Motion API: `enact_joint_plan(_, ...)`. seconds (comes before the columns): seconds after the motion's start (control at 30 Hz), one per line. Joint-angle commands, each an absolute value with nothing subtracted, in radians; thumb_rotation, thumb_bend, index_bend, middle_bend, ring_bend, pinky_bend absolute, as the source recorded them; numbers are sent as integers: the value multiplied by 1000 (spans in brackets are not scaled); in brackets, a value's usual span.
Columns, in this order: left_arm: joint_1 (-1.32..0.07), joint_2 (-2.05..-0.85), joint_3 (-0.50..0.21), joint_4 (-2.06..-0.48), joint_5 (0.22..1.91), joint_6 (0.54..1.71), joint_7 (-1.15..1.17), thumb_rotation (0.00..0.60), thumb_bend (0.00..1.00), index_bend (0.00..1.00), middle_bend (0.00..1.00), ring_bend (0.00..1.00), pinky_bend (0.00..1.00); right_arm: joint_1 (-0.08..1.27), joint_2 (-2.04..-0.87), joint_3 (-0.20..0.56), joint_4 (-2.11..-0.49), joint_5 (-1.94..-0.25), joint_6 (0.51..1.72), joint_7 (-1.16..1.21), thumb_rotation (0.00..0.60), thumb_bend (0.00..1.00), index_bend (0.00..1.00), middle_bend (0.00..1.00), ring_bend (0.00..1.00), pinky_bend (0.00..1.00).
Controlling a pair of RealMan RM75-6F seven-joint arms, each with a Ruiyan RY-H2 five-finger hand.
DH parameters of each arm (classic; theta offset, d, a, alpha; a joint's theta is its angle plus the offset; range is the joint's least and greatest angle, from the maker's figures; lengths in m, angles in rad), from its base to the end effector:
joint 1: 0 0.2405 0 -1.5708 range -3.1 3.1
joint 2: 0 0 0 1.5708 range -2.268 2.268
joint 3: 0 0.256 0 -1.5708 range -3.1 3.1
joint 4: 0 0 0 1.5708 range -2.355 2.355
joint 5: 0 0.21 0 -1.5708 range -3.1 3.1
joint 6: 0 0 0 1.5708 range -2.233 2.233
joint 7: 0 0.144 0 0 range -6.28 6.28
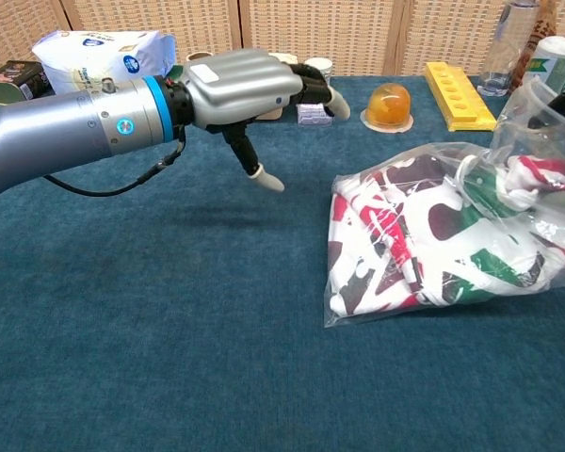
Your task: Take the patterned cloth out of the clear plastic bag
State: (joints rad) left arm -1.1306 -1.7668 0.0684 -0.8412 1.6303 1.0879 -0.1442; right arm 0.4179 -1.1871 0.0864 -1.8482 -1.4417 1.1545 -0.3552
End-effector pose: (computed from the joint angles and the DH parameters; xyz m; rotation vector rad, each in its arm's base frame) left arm -0.0617 0.3952 -0.0596 -2.3148 -0.2079 -1.1618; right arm -0.1922 -0.2525 0.0828 1.8348 -0.8128 0.9296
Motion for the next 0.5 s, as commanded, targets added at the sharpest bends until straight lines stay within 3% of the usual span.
enact_joint_plan(0.03,-1126,-1739,66,-879,1609,1036,-94,600,4,179,200,92,224,434,-1205,86,-1837,-1441,1134,-359,600,367,663,534,654,517)
enact_joint_plan(0.37,-1098,-1665,56,-944,1594,978,-36,600,7,179,189,77,215,523,-1295,107,-1809,-1420,1040,-410,600,366,663,533,652,512)
enact_joint_plan(0.5,-1110,-1657,43,-960,1578,917,-7,600,82,179,171,58,207,529,-1298,103,-1810,-1412,1039,-419,600,367,663,533,650,511)
